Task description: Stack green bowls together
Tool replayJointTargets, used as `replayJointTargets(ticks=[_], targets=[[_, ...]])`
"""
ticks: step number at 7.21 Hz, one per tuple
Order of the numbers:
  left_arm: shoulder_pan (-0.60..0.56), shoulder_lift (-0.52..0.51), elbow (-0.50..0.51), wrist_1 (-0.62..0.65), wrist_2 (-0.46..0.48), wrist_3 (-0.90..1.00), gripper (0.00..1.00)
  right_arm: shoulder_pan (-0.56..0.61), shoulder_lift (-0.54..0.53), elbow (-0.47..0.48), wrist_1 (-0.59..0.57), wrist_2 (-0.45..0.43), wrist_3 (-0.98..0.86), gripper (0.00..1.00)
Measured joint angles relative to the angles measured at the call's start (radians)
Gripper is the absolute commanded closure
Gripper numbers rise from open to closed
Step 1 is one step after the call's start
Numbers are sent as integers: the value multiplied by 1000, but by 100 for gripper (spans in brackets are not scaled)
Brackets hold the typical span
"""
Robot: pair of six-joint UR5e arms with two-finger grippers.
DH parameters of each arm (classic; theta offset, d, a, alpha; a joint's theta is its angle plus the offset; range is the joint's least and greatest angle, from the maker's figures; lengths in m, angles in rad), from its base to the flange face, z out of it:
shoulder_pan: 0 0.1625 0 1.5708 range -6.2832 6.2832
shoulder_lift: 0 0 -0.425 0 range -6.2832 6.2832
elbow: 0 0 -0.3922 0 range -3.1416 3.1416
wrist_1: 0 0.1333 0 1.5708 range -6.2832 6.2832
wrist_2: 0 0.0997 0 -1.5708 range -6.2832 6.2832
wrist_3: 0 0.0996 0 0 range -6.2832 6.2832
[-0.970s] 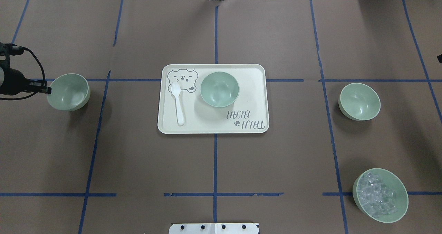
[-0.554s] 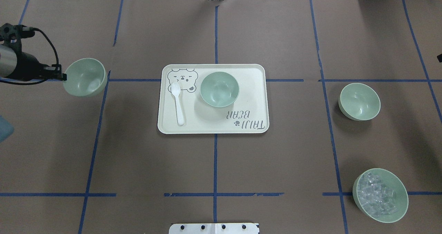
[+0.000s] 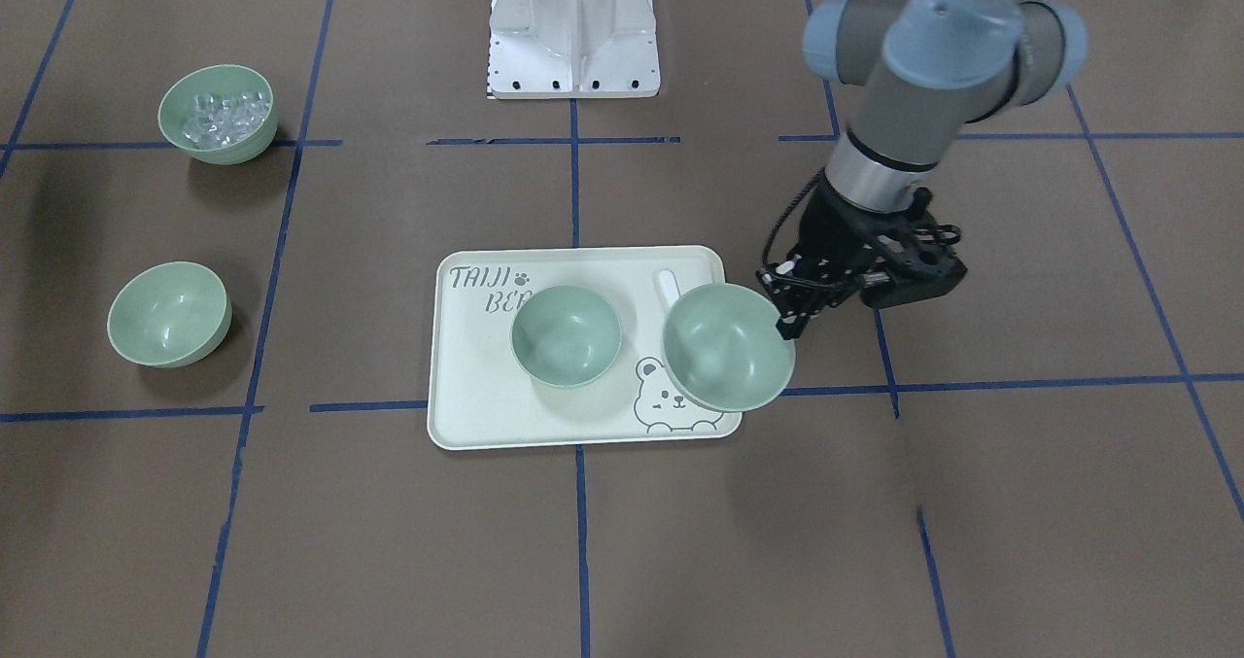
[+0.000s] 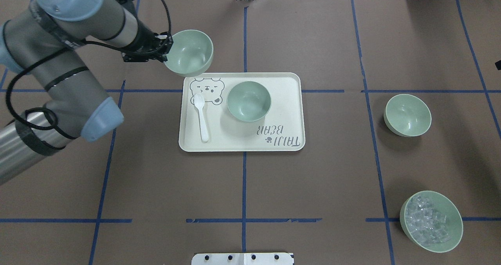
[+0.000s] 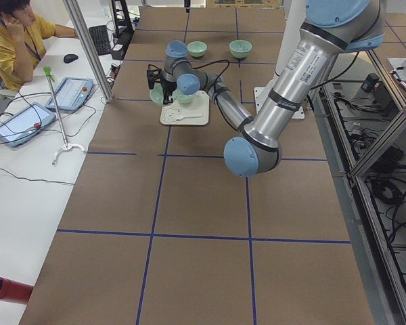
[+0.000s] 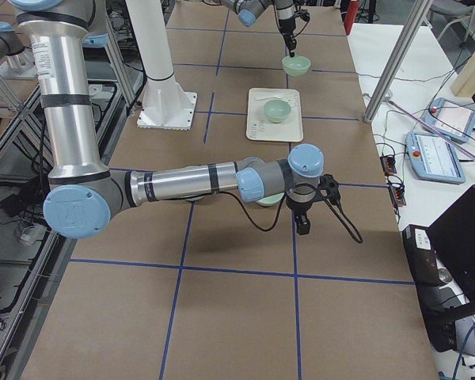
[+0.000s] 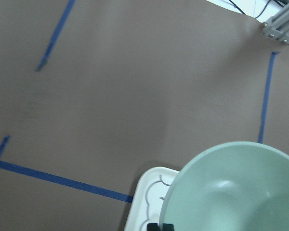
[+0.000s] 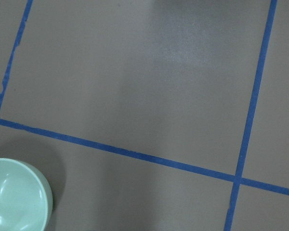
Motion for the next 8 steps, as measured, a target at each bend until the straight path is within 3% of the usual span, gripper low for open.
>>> replayJointTargets(ticks=[3,8], targets=[[164,-160,150,6,111,-117,100,0,0,0,0,0,1,0],[228,-167,214,3,156,-123,100,0,1,-1,0,0,2,0]])
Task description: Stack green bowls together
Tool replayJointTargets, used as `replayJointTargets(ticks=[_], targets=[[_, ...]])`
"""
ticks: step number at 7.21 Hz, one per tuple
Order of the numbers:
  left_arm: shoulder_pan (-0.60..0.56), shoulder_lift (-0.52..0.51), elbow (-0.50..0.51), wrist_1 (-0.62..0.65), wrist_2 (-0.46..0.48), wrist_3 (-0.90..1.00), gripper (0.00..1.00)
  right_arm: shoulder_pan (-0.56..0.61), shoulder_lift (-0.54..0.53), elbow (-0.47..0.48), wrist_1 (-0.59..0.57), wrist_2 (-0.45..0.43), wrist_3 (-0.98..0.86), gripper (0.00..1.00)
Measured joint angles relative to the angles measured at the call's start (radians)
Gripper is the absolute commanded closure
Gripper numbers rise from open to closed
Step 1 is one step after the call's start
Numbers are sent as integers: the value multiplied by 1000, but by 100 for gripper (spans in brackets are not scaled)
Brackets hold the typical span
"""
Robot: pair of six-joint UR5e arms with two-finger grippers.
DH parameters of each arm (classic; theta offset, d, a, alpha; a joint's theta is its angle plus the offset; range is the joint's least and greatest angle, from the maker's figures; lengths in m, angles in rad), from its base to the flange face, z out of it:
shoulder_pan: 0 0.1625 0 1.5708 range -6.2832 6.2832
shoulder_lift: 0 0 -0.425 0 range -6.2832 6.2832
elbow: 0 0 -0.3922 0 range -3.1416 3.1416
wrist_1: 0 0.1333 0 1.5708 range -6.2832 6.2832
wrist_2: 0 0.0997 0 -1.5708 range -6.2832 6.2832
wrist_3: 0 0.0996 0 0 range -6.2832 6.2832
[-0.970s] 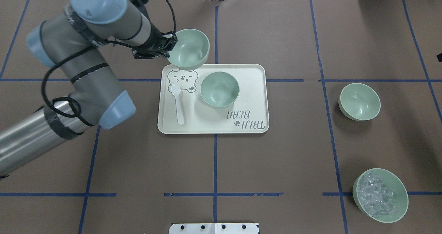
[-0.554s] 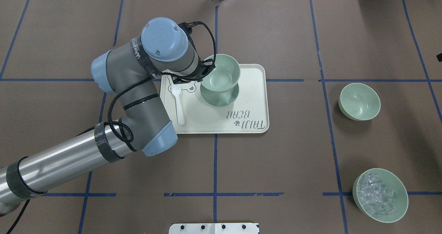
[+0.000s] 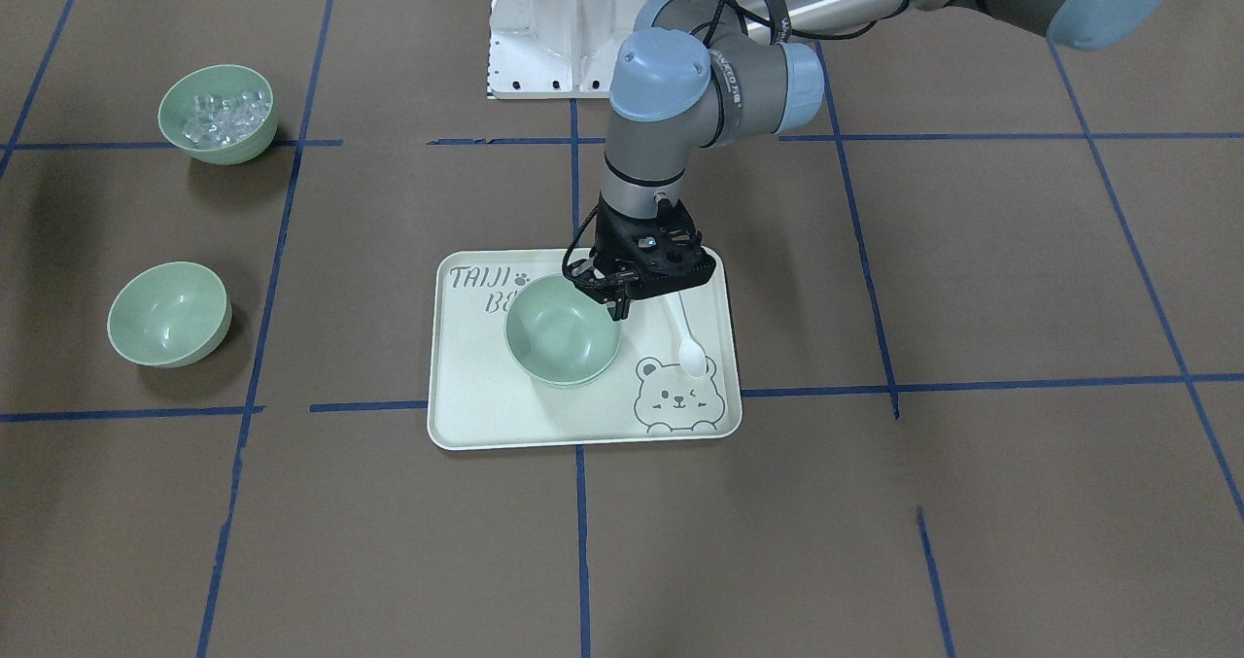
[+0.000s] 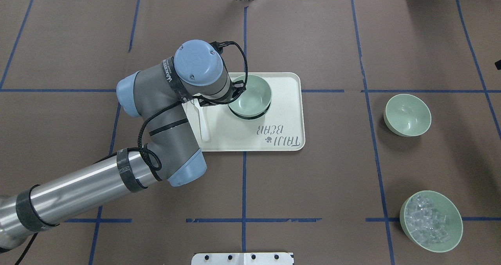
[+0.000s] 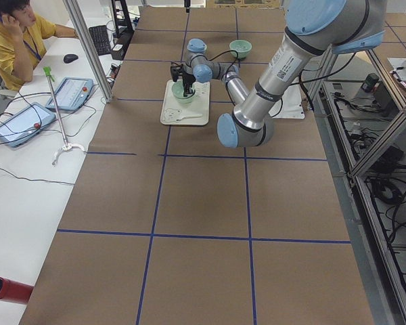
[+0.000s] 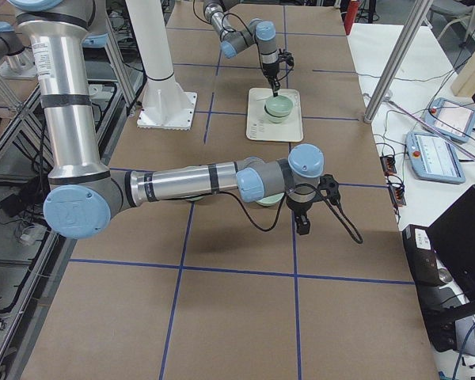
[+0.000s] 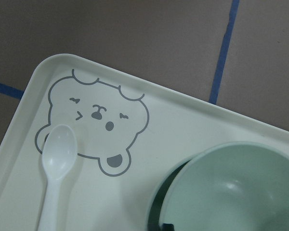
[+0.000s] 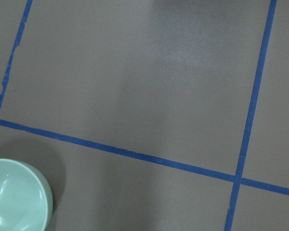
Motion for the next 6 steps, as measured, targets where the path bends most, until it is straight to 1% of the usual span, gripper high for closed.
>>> replayJointTargets(ticks=[1,2,3,5,6], targets=[[1,0,4,-1,0,1,100,0,0,0,0,0,0,0],[2,0,5,-1,0,3,52,0,0,0,0,0,0,0],[3,0,5,-1,0,5,1,0,0,-1,0,0,0,0],[0,31,-16,-15,0,26,0,0,-1,-1,0,1,1,0],[-23,64,-63,-23,-5,94,0,-3,0,2,1,2,1,0]])
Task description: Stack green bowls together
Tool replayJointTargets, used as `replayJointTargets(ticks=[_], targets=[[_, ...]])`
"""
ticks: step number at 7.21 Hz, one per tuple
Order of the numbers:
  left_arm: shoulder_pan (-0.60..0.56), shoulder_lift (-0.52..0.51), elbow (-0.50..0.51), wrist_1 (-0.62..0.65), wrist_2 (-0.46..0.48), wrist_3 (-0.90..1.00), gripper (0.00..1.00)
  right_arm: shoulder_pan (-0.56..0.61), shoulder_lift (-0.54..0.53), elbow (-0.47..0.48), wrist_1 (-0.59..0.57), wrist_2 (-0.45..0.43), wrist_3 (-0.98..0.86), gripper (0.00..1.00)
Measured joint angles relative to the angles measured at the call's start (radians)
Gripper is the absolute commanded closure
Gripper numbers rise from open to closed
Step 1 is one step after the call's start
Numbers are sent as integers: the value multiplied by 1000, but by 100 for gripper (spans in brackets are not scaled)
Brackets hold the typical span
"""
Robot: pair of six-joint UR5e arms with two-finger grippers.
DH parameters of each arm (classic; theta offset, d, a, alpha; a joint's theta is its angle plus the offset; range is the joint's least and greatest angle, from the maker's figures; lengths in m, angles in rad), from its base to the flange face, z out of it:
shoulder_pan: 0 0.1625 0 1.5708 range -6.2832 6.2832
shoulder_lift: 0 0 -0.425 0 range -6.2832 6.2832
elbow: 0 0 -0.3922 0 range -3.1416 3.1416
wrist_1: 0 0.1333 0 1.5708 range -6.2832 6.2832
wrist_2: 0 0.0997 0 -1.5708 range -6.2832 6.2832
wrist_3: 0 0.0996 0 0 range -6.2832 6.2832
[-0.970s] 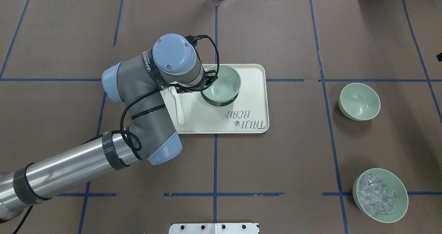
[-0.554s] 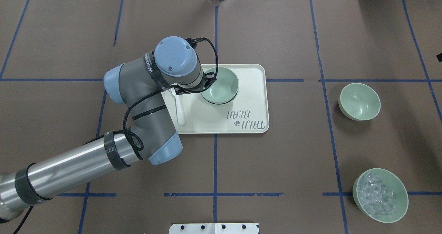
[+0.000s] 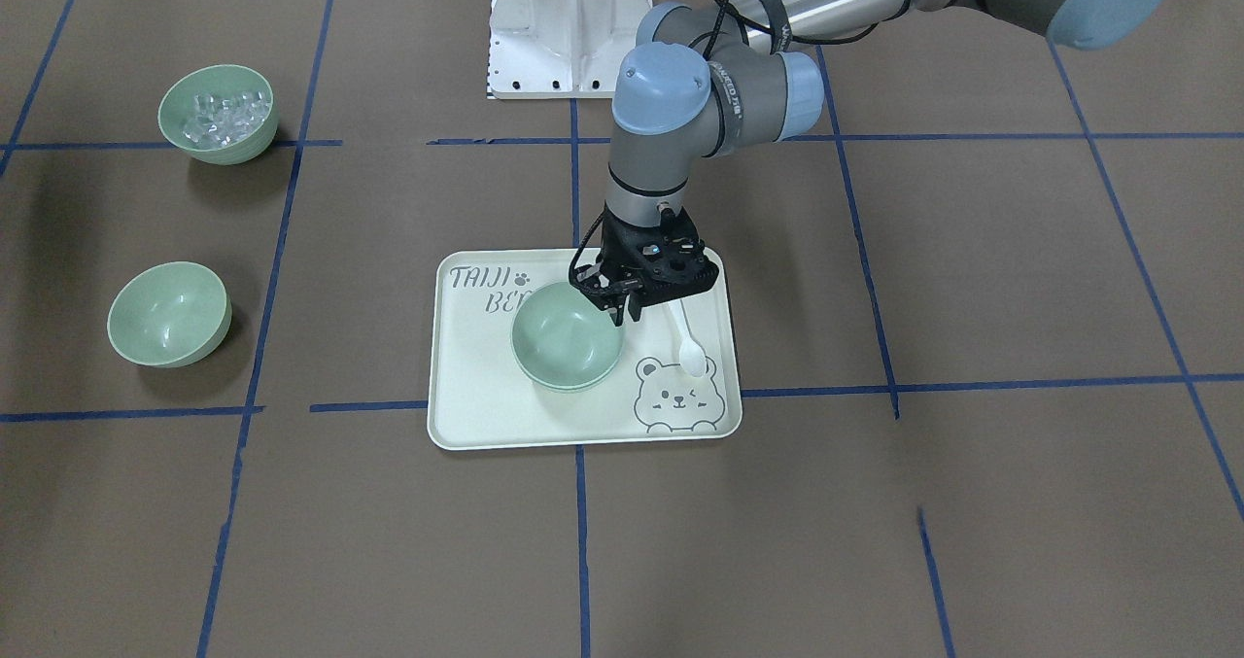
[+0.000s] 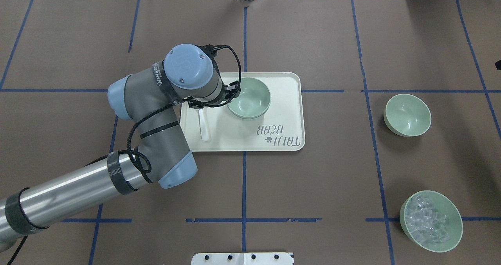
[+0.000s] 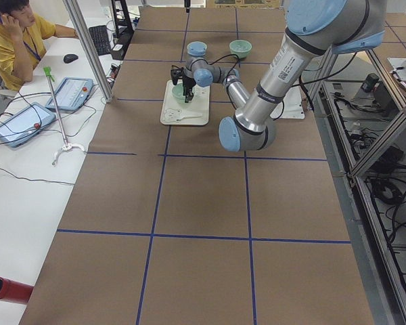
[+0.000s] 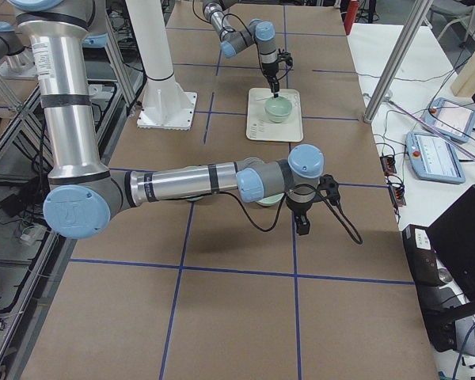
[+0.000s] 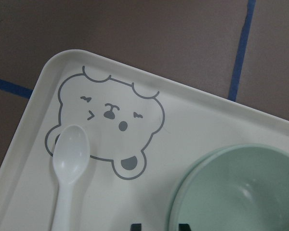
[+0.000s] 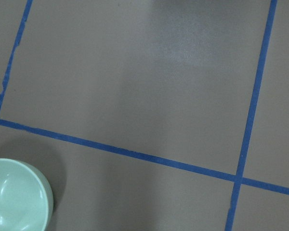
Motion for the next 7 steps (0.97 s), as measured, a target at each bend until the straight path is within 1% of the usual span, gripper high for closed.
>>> replayJointTargets(ticks=[1,3,4,5,6,7], targets=[[-57,56,-65,-1,-35,130,0,-7,1,7,0,0,7,0],[-256,198,-147,-2,-211,478,0,-27,8,12,1,0,30,0],[-374,283,-170,-1,-271,683,0,-42,17,12,2,-2,38,0],[-489,370,-180,0,-302,888,0,-50,20,13,11,-3,48,0],[-612,460,-179,1,-339,1112,0,-53,20,13,25,-7,57,0],[-745,562,-165,1,-411,1332,0,-56,19,13,32,-12,62,0]])
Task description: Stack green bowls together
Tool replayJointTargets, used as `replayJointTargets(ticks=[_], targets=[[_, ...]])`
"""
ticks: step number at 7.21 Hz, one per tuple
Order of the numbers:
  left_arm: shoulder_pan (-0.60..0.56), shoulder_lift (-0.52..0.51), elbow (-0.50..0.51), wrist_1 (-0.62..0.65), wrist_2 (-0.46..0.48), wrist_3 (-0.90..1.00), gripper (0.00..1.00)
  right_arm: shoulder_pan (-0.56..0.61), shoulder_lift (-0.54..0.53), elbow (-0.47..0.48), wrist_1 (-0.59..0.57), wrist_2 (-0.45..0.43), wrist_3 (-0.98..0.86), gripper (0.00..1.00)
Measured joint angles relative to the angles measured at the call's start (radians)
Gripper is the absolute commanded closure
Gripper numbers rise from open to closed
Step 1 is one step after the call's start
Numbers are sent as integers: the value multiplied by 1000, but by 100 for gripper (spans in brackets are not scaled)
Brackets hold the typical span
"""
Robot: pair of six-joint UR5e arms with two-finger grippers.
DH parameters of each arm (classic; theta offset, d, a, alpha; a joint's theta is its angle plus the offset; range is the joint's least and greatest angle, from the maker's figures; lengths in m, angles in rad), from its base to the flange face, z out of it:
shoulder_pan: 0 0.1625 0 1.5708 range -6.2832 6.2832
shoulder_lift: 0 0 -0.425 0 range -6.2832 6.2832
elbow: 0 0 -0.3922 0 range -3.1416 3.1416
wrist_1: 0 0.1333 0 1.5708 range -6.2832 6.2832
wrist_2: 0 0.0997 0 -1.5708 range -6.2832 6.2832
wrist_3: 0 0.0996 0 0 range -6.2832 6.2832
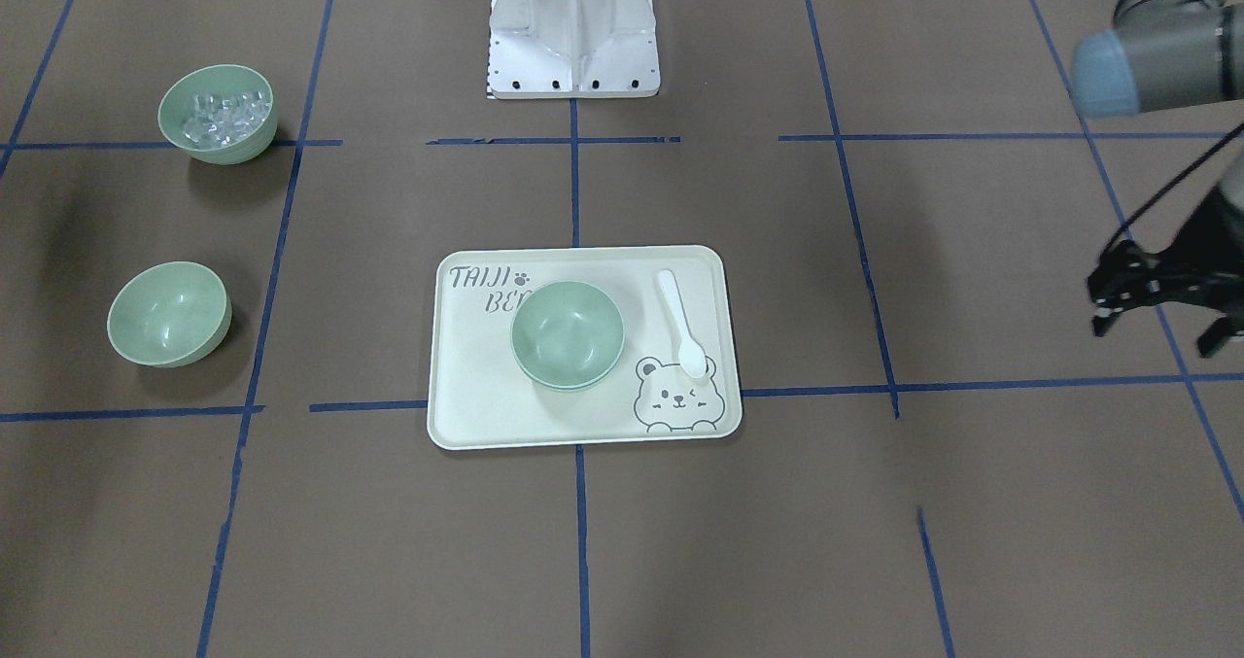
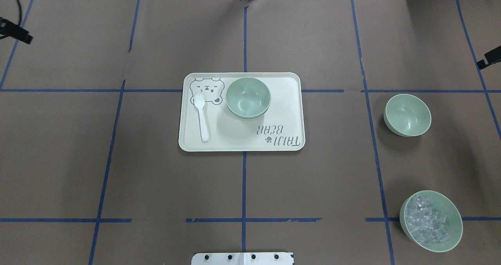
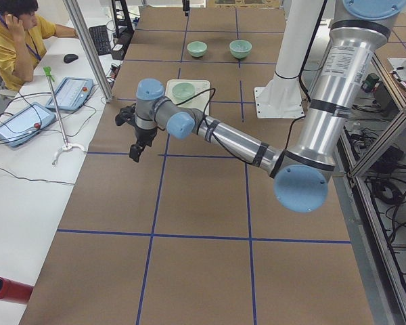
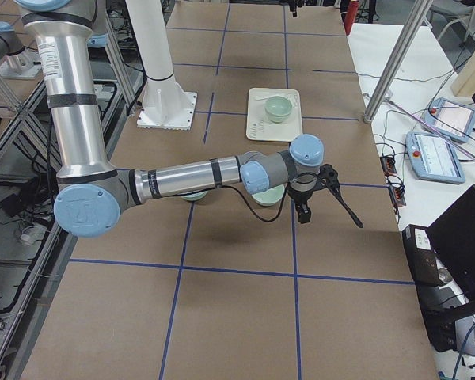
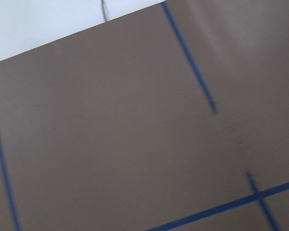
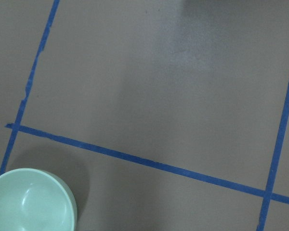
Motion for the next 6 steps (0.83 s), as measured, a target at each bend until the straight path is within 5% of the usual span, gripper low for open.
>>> replayJointTargets(ticks=[3,6], targets=[[-240,232,41,66,-193,248,0,-47,0,-3,5,-41,68,0],[-259,243,49,148,-217,268,0,-206,3,-77,187,-105,250,5]])
